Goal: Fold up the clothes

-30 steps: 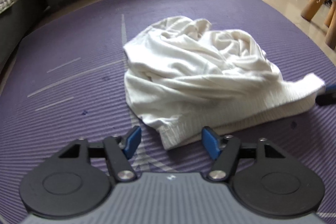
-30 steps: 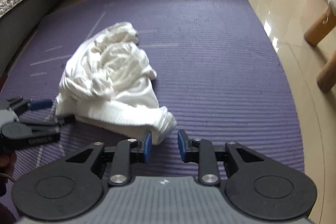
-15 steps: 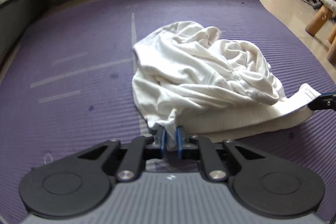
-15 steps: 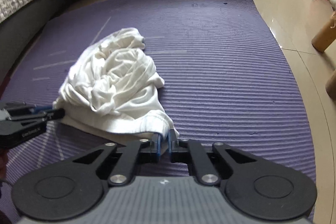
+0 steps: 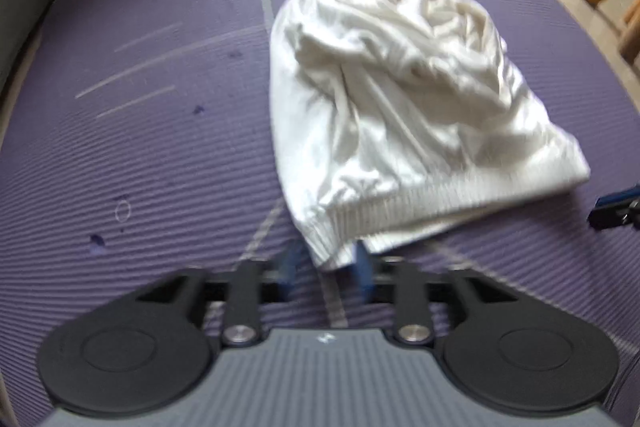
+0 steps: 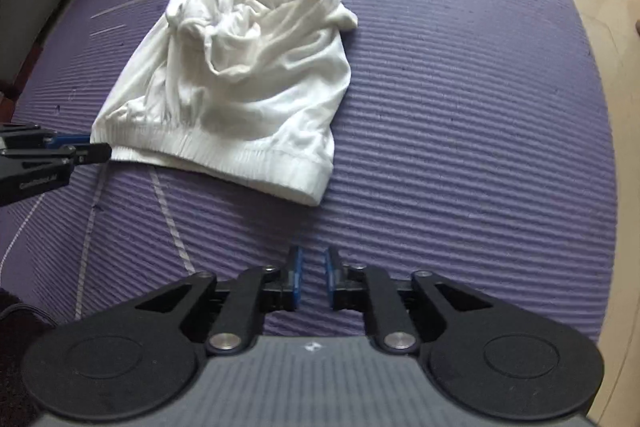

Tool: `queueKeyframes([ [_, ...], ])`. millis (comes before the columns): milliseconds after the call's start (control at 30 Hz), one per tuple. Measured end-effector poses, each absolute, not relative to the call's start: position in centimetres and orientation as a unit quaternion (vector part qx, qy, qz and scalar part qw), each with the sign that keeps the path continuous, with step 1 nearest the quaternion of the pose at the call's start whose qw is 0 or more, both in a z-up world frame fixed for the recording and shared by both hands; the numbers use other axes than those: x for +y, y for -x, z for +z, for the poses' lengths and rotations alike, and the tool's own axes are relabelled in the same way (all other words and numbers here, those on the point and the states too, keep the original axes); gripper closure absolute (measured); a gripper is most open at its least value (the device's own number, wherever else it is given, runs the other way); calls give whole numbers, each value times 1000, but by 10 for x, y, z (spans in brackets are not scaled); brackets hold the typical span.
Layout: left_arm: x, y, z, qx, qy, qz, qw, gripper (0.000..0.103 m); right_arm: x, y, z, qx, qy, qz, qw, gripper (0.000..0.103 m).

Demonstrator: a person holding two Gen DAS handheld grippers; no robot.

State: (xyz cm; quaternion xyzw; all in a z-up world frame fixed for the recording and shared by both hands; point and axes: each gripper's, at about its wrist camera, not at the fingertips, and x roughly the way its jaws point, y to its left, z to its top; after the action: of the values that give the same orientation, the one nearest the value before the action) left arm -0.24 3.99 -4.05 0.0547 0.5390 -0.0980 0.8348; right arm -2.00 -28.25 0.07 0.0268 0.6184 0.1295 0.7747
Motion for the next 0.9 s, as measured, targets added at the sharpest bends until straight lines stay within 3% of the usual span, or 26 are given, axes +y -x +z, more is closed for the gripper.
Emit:
queueKeyframes([
  [33, 42, 1, -40, 538, -40, -99, 836, 35, -287, 17, 4, 608, -43, 123, 783, 70],
  [167, 57, -12, -49, 552, 41, -92, 828, 35, -300, 8, 11, 582, -107, 118, 797, 68],
  [233, 64, -19, -54, 560, 71, -81, 821, 41, -306, 2, 5, 584, -148, 113, 790, 68],
  [300, 70, -24, -61, 568, 103, -73, 813, 59, -310, -2, 0, 587, -175, 107, 784, 68],
  [433, 81, -26, -66, 570, 142, -68, 806, 62, -309, -10, -11, 587, -198, 108, 777, 68],
  [500, 85, -27, -67, 573, 160, -66, 801, 77, -305, -11, -17, 591, -196, 107, 775, 69],
  [533, 86, -27, -68, 576, 168, -67, 797, 84, -304, -11, -17, 591, -193, 107, 776, 70],
  [600, 87, -26, -70, 580, 181, -73, 791, 95, -303, -8, -16, 589, -187, 107, 779, 83],
  [667, 84, -26, -69, 578, 180, -81, 792, 97, -301, -8, -16, 589, -179, 103, 781, 93],
  [900, 87, -17, -35, 512, 191, -79, 834, 98, -310, -5, 3, 571, -195, 112, 790, 97],
])
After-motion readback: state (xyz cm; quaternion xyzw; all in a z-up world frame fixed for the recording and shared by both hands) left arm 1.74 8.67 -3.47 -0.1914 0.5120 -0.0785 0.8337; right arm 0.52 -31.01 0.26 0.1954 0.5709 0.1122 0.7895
